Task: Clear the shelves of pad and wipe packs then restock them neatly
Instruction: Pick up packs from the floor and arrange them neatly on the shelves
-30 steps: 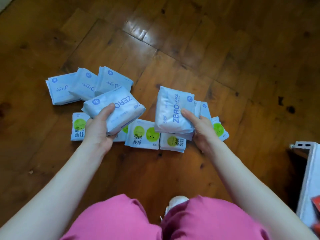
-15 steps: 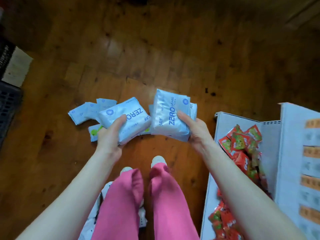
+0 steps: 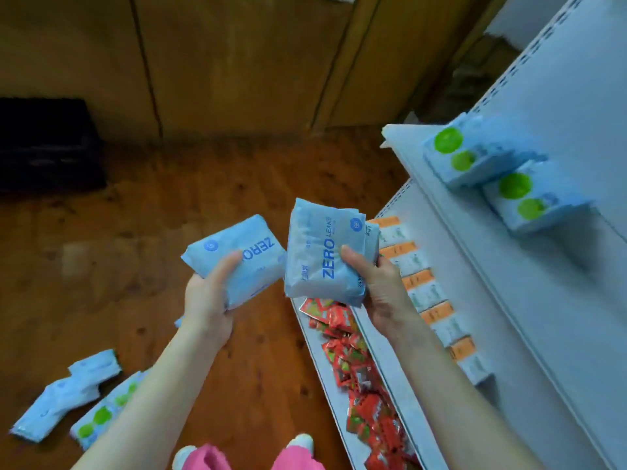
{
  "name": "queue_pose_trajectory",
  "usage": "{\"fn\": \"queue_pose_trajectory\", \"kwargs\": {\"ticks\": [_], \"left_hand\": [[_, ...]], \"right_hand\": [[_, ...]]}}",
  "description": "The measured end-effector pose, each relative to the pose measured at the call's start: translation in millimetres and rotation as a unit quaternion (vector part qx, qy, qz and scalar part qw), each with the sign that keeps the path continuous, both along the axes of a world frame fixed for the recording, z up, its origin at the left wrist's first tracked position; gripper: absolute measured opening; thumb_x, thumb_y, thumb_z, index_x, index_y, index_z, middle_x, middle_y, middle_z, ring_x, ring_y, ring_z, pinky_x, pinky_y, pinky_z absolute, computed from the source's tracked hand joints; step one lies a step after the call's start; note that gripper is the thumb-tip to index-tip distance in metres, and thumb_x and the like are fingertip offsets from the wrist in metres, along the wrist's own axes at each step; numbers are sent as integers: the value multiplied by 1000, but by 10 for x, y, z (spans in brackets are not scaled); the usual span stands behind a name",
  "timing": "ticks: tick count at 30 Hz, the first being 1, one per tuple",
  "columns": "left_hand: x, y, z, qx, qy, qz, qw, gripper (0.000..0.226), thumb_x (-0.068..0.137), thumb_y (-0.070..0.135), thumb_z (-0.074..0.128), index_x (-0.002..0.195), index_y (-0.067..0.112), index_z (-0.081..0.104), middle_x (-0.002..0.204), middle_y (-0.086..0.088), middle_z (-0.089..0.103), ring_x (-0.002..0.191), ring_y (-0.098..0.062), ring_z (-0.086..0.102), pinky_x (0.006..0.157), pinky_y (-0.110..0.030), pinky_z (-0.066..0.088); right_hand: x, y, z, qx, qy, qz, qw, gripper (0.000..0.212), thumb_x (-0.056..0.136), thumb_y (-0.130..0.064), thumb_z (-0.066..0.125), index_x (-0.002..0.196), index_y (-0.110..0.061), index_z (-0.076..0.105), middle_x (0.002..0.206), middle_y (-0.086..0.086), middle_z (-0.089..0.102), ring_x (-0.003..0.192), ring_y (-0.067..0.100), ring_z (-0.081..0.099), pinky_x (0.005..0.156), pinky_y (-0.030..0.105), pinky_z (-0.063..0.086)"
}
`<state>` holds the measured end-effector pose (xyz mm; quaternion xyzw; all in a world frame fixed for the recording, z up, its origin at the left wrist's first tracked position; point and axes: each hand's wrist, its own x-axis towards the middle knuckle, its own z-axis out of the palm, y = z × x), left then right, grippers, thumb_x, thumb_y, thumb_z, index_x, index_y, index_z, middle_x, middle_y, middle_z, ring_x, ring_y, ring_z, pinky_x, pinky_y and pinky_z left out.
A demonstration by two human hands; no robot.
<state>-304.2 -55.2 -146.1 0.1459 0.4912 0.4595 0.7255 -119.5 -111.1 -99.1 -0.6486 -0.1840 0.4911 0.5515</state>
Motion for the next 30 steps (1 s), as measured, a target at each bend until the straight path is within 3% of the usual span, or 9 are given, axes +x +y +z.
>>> {"fn": "queue_pose_trajectory", "kwargs": {"ticks": [3,6,9,15,17,20,23,26,30], "left_hand": [[633,-179,391,43,-17,-73,996,26,89,10,57,114,12,58,103,-7,69,80,-19,70,58,-29,57],[1216,-402,658,77,-30,-134,987,15,89,10,57,102,17,59,98,-5,69,69,-14,71,60,-28,57],[1686,-617,825,108,-26,-187,976,15,89,13,57,101,21,59,99,-3,70,80,-19,69,71,-35,54],[2309,-891,989,116,5,-224,968,27,87,12,57,114,15,55,98,-6,67,81,-20,64,57,-27,51],[2453,-918,1012,125,8,-234,964,31,86,9,57,117,12,54,106,-11,66,92,-26,64,69,-33,54],[2600,-932,1052,136,12,-243,960,25,86,8,56,110,13,55,108,-13,65,94,-27,63,74,-36,51],[2690,-907,1077,147,17,-253,956,15,87,7,55,98,17,56,99,-9,66,87,-23,63,73,-34,51],[2795,-820,1080,158,16,-256,954,15,88,7,55,98,18,55,95,-6,64,83,-20,62,67,-31,51],[2925,-672,1123,197,8,-280,939,27,87,10,58,112,16,51,97,-4,64,85,-17,62,63,-27,52]], "right_hand": [[507,-393,369,28,-10,-61,998,43,65,-18,72,106,-8,62,99,12,72,77,22,69,66,34,59],[1069,-803,619,48,-25,-118,992,27,77,-11,68,103,-7,63,87,9,73,69,19,70,59,31,58],[1650,-1215,755,54,-45,-188,980,20,78,-11,69,98,-8,64,84,10,73,67,20,69,60,34,59],[2608,-1871,624,6,-105,-311,945,34,76,-14,75,106,0,66,96,14,69,79,24,65,73,32,51],[2793,-1953,586,0,-182,-357,916,45,72,-16,79,109,1,62,104,15,68,87,25,64,73,31,52],[2907,-1979,597,-35,-389,-397,831,63,67,-19,83,117,0,48,116,15,60,104,30,59,85,40,50],[2927,-1942,554,-63,-599,-318,732,72,59,-12,85,121,3,51,112,22,60,104,37,56,86,40,45],[2835,-1885,274,-80,-736,-180,647,82,44,-10,89,118,-4,55,102,20,65,96,34,57,79,39,49],[2520,-1801,74,-186,-730,-47,656,98,41,-24,89,128,-19,46,126,13,57,121,24,38,85,57,49]]}}
